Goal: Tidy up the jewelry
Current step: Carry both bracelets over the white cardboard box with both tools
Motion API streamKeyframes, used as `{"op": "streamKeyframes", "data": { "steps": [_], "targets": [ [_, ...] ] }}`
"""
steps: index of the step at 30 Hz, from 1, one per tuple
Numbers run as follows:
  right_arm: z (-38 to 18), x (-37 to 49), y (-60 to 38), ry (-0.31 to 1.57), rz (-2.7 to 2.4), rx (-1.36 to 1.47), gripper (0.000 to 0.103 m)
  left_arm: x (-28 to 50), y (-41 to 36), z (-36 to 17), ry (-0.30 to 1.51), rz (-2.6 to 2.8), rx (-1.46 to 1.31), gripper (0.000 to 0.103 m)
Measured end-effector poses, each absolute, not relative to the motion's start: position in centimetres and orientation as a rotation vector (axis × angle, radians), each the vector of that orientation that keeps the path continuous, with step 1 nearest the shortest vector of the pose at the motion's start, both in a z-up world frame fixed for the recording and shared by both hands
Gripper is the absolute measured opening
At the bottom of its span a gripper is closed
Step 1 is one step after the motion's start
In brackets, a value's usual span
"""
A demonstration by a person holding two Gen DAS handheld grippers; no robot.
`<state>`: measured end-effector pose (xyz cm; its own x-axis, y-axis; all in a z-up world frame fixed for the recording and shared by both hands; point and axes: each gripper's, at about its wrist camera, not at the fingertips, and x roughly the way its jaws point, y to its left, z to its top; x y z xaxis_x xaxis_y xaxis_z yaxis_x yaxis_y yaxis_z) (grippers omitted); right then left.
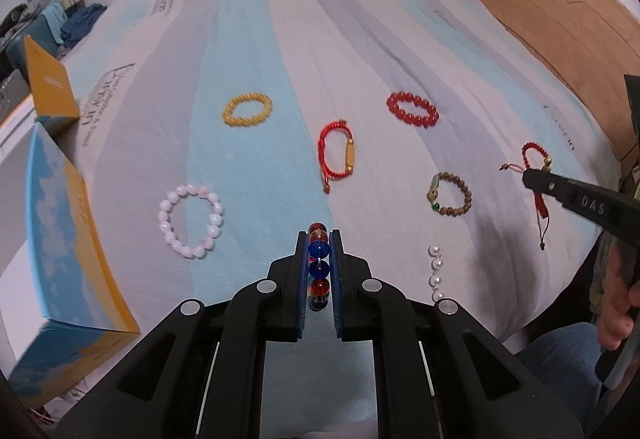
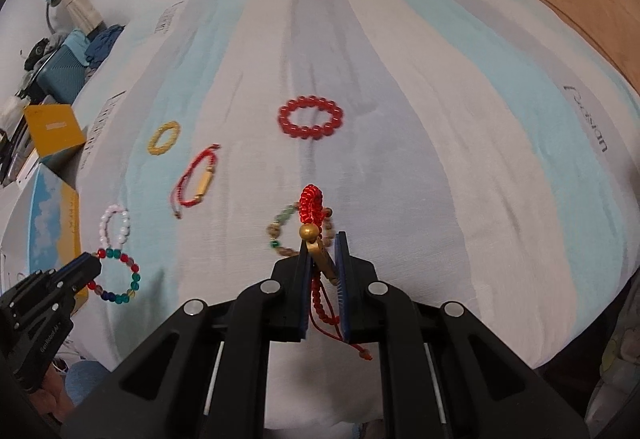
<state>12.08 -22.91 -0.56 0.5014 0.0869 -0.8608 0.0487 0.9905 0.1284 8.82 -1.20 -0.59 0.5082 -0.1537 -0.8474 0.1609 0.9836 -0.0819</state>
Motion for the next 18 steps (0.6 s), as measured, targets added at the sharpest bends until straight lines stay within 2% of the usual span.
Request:
{"op": "streamKeyframes", "data": {
  "steps": [10,18],
  "targets": [
    [3.4,11.6,-16.0,1.003,0.098,0.08,0.01,7.5,2.5,4.6,0.949,-0.133,-0.011,0.009],
    [6.7,11.1,-8.4,0.958,0.192,0.03,0.01,5.7,8.4,9.1,0.882,-0.061,-0.056,0.009]
  ]
}}
